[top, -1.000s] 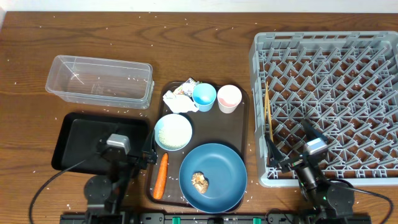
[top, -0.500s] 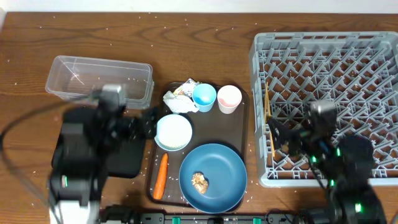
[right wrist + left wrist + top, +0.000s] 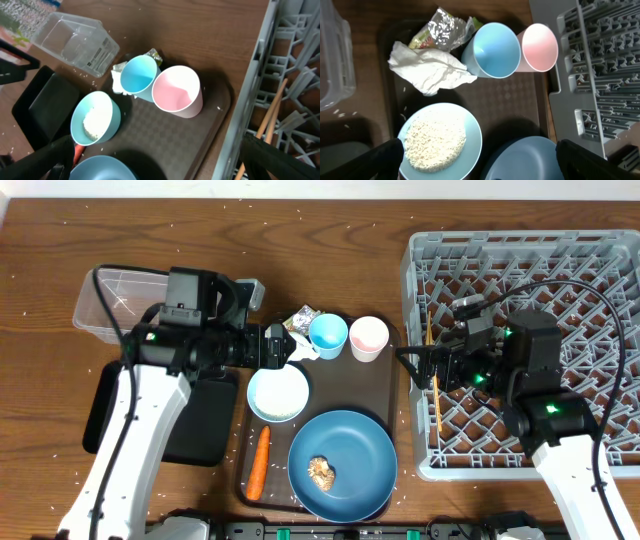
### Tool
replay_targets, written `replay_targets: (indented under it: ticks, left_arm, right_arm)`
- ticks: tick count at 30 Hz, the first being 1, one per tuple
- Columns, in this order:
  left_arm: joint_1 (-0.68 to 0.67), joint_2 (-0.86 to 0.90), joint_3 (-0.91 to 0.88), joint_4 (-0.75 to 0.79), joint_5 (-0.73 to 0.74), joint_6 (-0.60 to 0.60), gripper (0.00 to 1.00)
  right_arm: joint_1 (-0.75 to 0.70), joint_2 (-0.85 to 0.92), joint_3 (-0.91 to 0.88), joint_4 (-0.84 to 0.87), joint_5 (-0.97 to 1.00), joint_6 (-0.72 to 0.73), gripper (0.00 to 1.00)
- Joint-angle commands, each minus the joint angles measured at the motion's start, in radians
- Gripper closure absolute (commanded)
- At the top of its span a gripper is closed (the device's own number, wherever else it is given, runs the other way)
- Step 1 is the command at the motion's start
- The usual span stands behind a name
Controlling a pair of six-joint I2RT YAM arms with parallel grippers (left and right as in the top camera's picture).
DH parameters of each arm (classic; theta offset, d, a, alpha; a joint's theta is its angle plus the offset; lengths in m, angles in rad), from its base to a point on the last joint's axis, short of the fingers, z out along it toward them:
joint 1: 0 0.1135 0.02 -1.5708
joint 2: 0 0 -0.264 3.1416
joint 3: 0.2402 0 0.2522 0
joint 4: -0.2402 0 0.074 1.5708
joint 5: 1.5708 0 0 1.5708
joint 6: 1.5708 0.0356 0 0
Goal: Sort waste into correct bins and load items into the dishwasher rack
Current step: 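Reach the left gripper to the blue cup and grasp it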
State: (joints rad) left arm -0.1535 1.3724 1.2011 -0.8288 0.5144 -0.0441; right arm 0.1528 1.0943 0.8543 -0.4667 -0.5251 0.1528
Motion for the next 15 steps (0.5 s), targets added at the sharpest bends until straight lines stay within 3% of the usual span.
replay_targets:
  ticks: [1,5,8,11,15]
  left_arm:
    - [-0.008,0.026,0.024,0.01,0.025,0.02,0.02]
    - [-0.08,0.058,0.024,0.098,-0.028,0.018,0.02]
    - [-0.167,0.095,0.024,0.171,-0.177,0.016,0.02]
    - [-0.224,0.152,0.024,0.241,-0.312,-0.01,0.02]
    - [-0.239,0.24,0.024,0.334,-0.329,-0.028,0.26]
  right_arm:
    - [-0.004,-0.001,0.019,0.0,0.0,-0.008,0.01]
    - [-0.023,-0.001,0.019,-0.01,0.148,0.083,0.01]
    - [-0.082,0.0,0.019,-0.04,0.213,0.201,0.01]
    - [-0.159,0.009,0.019,-0.08,0.261,0.203,0.01]
    - [-0.229,0.027,0.019,-0.162,0.319,0.198,0.01]
